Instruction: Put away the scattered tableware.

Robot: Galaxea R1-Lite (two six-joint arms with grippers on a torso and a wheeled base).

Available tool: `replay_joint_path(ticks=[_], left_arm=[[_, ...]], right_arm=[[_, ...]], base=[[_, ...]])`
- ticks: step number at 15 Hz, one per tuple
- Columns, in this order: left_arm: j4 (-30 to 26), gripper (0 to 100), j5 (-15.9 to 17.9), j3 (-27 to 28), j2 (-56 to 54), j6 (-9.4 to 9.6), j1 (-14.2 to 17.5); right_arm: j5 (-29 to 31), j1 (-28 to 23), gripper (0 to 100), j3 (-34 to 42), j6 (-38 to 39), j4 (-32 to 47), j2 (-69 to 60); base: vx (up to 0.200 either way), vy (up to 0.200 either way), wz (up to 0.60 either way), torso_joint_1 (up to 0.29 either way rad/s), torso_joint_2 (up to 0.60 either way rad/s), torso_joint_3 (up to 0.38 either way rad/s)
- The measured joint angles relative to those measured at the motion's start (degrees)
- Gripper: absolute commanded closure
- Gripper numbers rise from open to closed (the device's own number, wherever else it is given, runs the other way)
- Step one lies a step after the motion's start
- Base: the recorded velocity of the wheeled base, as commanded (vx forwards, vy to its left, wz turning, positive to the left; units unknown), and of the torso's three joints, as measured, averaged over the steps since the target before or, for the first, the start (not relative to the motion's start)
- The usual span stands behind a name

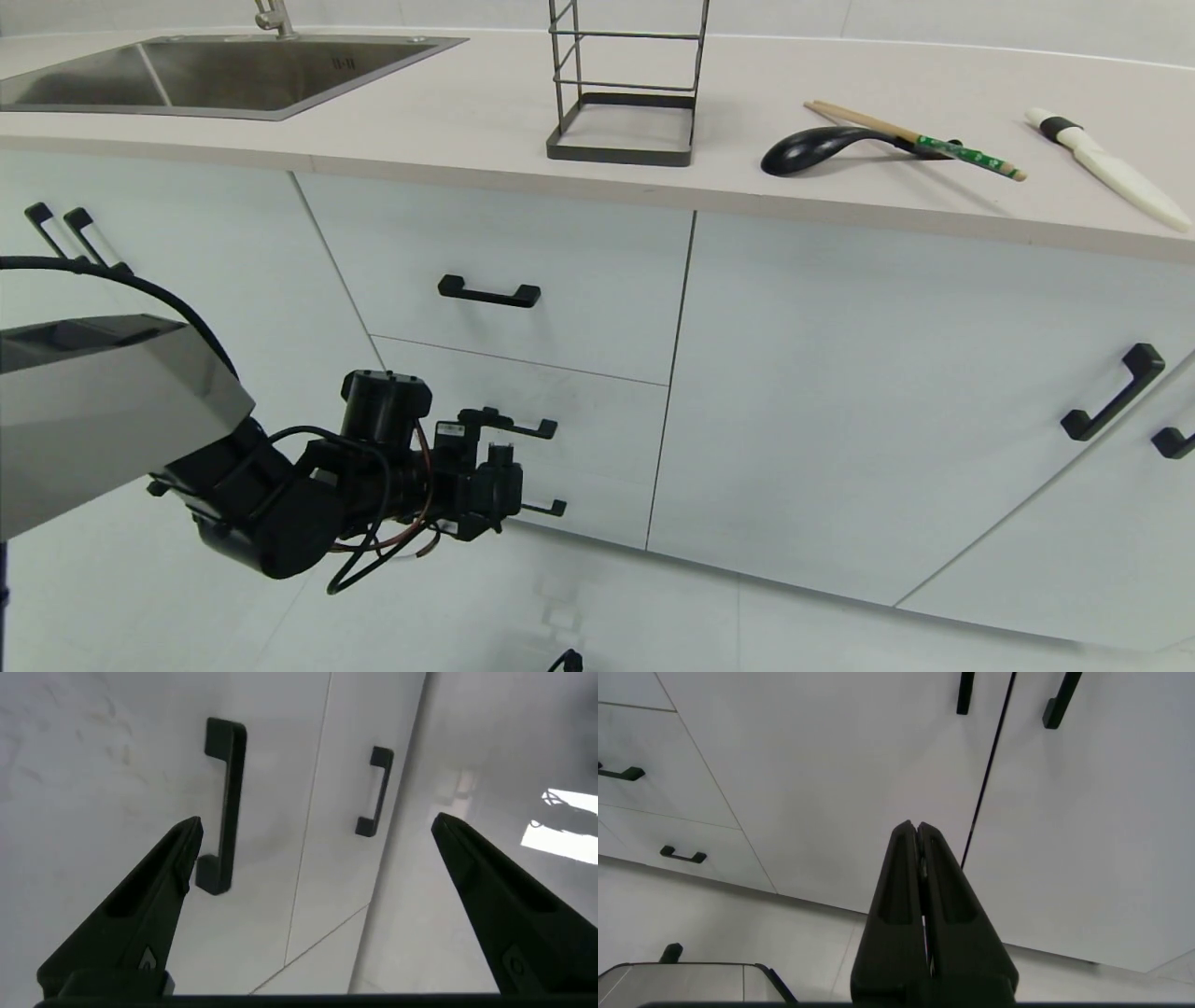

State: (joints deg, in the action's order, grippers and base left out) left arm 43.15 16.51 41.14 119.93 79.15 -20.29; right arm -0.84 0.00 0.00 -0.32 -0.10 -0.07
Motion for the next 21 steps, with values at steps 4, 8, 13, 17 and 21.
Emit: replay_joint_path(ticks=[4,8,13,17,21], left_arm=[[-1.5,0,0.0,6.6,4.5,-0.02,-0.3],[-1.5,0,-0.3,9.0,7.1,-0.55,-0.5],[-1.4,0,-0.4,9.4,9.4,-0.74,-0.3],[-1.3,0,-0.5,10.6,11.5,-0.74,0.0],[-0.9,0,-0.5,10.7,12.9,-0.66,0.1]], right_arm=[[0.0,0.0,100,0.0,0.0,0.0,0.0],[0.0,0.0,100,0.0,0.0,0.0,0.0],[0.0,0.0,100,0.0,0.0,0.0,0.0],[0.0,0.0,100,0.0,0.0,0.0,0.0],[0.0,0.0,100,0.0,0.0,0.0,0.0]], base=[[0.000,0.000,0.00,0.000,0.00,0.000],[0.000,0.000,0.00,0.000,0.00,0.000],[0.000,0.000,0.00,0.000,0.00,0.000],[0.000,0.000,0.00,0.000,0.00,0.000],[0.000,0.000,0.00,0.000,0.00,0.000]])
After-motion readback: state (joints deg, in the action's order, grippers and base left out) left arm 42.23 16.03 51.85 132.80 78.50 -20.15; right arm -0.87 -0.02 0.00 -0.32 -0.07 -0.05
